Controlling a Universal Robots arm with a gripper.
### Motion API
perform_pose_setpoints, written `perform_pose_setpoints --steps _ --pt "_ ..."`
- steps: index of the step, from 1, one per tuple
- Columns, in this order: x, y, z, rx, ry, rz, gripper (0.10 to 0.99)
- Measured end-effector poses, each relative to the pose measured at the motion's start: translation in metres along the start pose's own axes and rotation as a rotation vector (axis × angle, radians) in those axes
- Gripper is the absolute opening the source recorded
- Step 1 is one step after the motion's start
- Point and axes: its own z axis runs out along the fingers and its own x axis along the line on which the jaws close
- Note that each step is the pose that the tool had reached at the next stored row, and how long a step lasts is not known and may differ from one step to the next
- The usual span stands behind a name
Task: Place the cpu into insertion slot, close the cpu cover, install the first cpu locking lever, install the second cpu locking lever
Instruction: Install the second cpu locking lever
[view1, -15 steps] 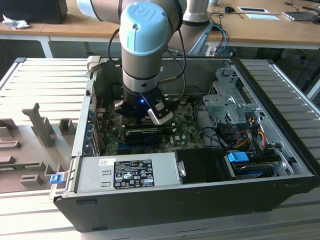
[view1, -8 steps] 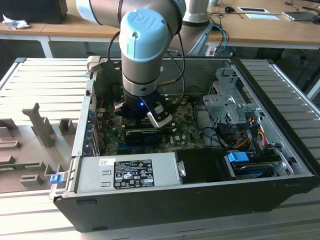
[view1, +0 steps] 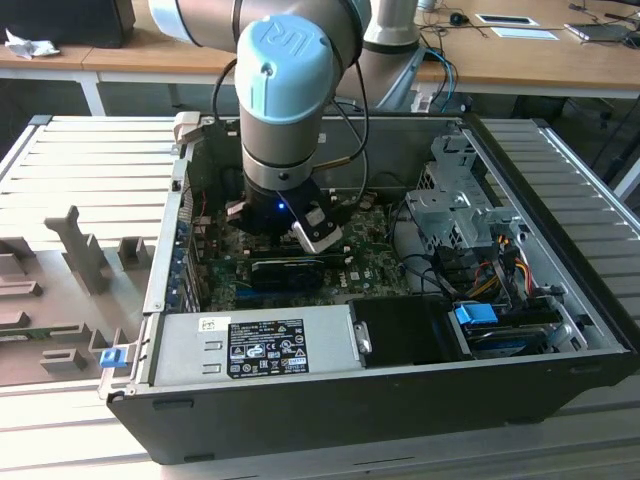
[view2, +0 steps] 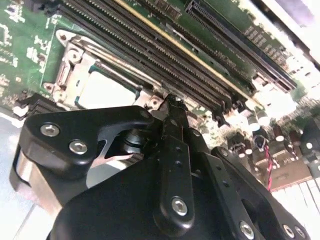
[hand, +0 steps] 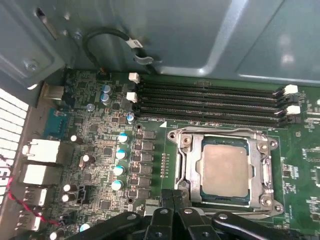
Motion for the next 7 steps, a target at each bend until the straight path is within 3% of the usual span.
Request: perform_pose_setpoints --steps 3,5,7 --pt "0.0001 0.0029 -0.0093 0.000 0.0009 0.000 0.106" --pt "0.0000 0.0070 -0.0229 0.000 0.0024 0.001 0.106" --pt "0.0000 0.0074 -0.0244 -0.003 0.0022 0.001 0.106"
